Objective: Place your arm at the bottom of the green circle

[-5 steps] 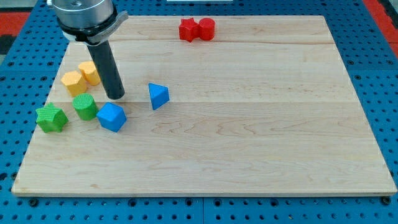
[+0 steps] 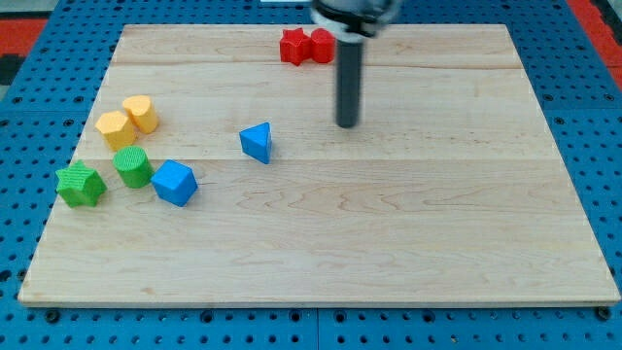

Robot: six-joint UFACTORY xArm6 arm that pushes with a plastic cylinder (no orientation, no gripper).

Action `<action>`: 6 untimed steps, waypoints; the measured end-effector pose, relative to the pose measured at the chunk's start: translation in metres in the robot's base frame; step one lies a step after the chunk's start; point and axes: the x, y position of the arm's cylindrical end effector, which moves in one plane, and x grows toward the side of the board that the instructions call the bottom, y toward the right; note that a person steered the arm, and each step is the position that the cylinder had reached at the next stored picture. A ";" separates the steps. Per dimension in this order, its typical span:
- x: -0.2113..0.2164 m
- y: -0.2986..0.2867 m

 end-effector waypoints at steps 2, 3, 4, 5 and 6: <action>0.173 -0.035; 0.208 -0.178; 0.185 -0.257; 0.138 -0.264; 0.158 -0.292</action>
